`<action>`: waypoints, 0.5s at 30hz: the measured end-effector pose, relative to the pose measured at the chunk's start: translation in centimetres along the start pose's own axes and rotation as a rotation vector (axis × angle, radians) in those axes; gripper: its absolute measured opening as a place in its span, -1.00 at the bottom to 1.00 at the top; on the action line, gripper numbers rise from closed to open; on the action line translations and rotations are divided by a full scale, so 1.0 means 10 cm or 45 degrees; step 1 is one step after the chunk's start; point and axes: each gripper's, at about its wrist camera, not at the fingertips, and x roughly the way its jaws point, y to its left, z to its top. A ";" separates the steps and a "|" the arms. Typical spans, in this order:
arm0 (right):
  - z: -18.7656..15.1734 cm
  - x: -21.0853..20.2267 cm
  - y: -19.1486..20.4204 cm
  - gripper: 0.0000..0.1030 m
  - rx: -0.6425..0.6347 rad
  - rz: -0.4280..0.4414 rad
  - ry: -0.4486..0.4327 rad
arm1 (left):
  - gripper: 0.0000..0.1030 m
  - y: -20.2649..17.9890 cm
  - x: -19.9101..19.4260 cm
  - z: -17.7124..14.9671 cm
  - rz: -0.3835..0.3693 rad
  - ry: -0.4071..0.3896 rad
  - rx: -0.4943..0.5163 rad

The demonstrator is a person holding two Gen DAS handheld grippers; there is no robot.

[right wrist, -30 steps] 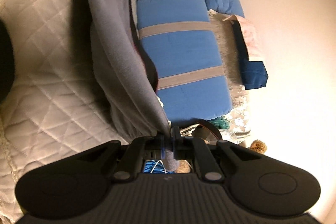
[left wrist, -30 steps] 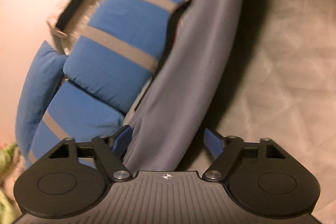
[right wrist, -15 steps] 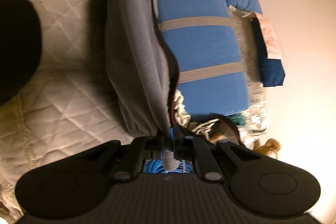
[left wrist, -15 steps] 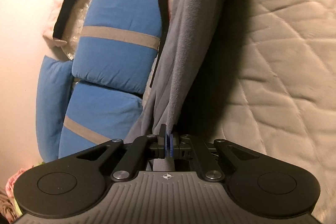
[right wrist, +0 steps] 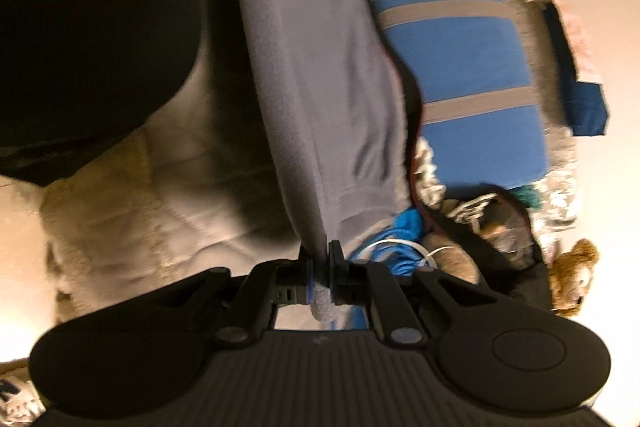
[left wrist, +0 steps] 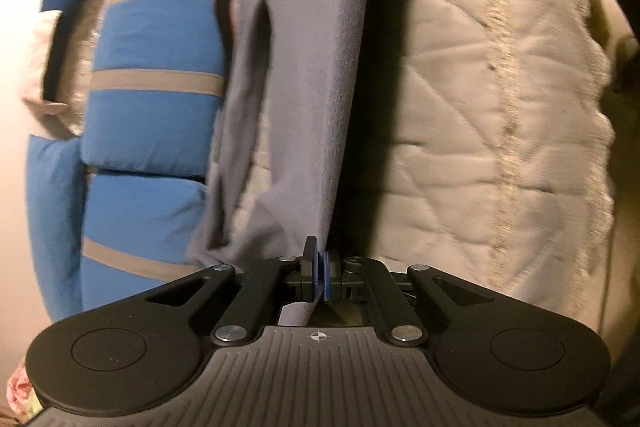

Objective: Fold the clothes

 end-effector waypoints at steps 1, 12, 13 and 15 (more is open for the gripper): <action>-0.01 0.01 0.03 -0.88 -0.007 0.012 0.007 | -0.95 -0.01 0.00 0.01 -0.004 -0.003 0.000; -0.08 0.10 0.16 -0.88 -0.016 0.103 0.060 | -0.95 -0.10 0.04 -0.02 -0.031 -0.021 0.034; -0.07 0.10 0.17 -0.85 -0.016 0.104 0.065 | -0.89 -0.10 0.05 -0.02 -0.025 -0.021 0.031; -0.06 0.10 0.12 -0.34 0.027 0.155 0.081 | -0.87 -0.12 0.01 -0.04 -0.012 -0.018 0.014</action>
